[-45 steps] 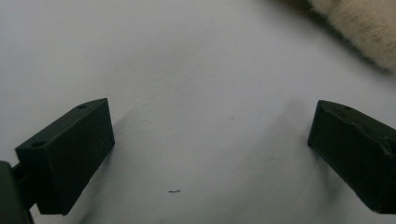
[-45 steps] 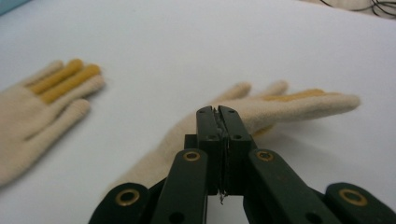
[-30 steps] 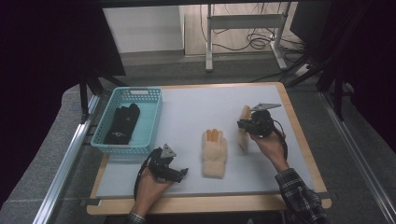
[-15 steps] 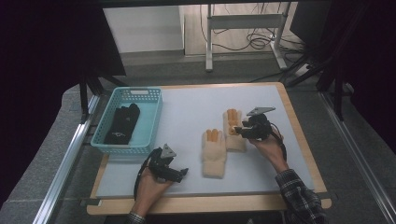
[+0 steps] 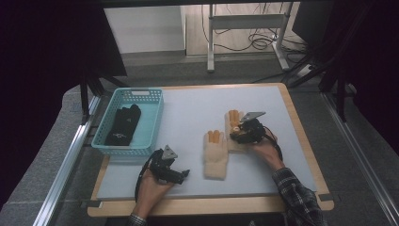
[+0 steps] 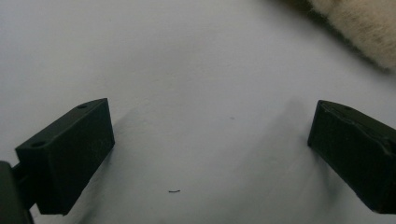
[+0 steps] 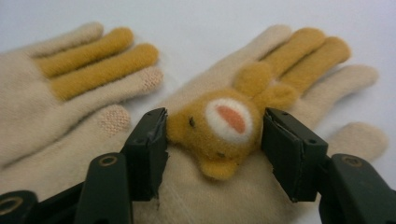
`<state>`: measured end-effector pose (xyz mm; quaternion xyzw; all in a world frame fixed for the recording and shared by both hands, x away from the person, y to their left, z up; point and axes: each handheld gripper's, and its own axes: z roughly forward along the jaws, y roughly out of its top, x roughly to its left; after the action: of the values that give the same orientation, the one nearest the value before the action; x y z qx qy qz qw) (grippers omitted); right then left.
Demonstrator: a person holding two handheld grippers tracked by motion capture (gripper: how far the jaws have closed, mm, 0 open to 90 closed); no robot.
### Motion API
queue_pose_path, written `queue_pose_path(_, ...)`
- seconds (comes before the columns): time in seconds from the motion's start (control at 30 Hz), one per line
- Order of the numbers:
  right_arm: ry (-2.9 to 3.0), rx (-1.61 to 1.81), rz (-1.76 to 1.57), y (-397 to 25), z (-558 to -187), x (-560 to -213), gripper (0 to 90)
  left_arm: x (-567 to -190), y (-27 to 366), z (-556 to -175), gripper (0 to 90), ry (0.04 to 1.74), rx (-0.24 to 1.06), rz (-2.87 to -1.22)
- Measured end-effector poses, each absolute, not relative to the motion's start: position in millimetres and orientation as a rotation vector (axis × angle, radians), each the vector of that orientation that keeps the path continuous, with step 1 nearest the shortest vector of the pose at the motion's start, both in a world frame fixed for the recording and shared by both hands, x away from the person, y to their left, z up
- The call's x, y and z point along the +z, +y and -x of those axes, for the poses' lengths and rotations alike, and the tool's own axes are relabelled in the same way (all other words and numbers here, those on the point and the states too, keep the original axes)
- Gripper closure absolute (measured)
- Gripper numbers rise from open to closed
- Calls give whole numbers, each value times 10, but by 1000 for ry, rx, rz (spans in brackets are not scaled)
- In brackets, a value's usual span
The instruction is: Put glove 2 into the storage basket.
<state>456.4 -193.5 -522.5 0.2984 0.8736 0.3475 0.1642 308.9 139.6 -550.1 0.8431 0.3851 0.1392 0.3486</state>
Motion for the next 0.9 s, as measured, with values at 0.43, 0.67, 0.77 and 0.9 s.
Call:
queue_pose_path(0.43,2428,1034,-943,-1955,-4446,-5046,595,-5501,1396,-3089,6,998,361,-2186)
queue_pose_path(0.67,2411,1092,-919,-1971,-4213,-4793,595,-5501,1395,-3088,6,999,361,-2185)
queue_pose_path(0.77,2409,1116,-898,-1948,-4097,-4670,594,-5501,1395,-3088,6,999,361,-2185)
queue_pose_path(0.9,2433,1160,-850,-1861,-3876,-4488,594,-5501,1396,-3089,6,997,363,-2186)
